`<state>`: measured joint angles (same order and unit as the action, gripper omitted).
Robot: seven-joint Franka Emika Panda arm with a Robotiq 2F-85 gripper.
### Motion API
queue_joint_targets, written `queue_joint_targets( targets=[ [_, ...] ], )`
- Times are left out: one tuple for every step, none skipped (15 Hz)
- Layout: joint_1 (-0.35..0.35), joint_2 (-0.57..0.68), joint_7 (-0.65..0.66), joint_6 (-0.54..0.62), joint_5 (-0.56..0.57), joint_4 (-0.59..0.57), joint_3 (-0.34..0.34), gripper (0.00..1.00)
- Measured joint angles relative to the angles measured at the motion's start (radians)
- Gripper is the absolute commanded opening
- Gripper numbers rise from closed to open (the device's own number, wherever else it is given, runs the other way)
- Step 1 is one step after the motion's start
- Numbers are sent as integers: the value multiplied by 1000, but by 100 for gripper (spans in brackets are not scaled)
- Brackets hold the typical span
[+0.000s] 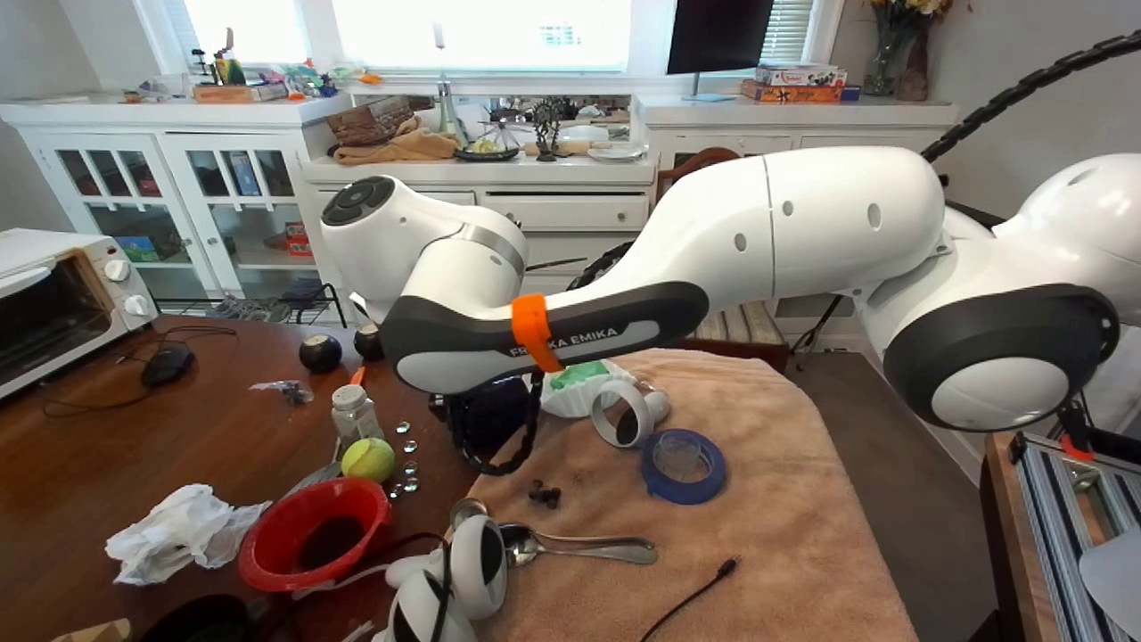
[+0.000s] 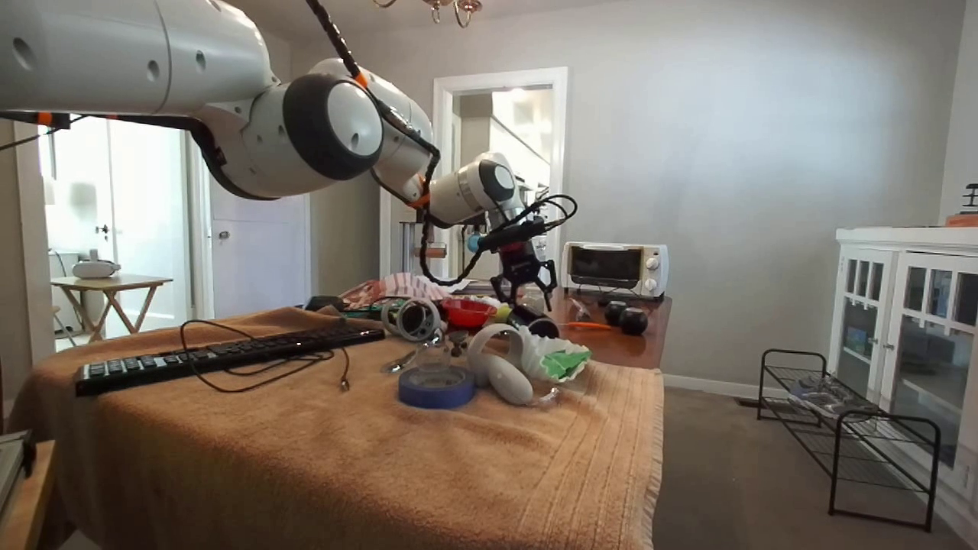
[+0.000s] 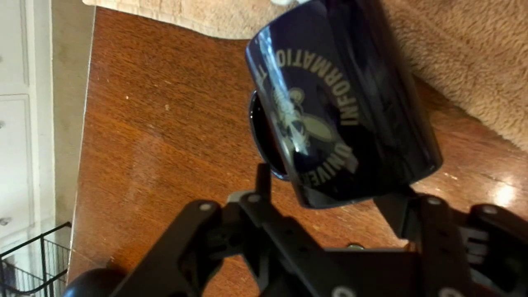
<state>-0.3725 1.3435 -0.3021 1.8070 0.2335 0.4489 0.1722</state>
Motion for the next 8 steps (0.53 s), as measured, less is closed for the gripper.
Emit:
queue_joint_targets(
  targets=[
    [0, -1, -6, 0, 8, 0, -1, 27],
    [0, -1, -13, 0, 17, 0, -2, 20],
    [0, -1, -17, 0, 25, 0, -2, 12],
    [-1, -2, -21, 0, 33, 0, -2, 5],
    [-1, -2, -24, 2, 41, 0, -2, 1],
    [-1, -3, -26, 4, 52, 0, -2, 0],
    [-1, -4, -28, 8, 64, 0, -1, 2],
    [-2, -5, -29, 11, 77, 0, 1, 2]
  ],
)
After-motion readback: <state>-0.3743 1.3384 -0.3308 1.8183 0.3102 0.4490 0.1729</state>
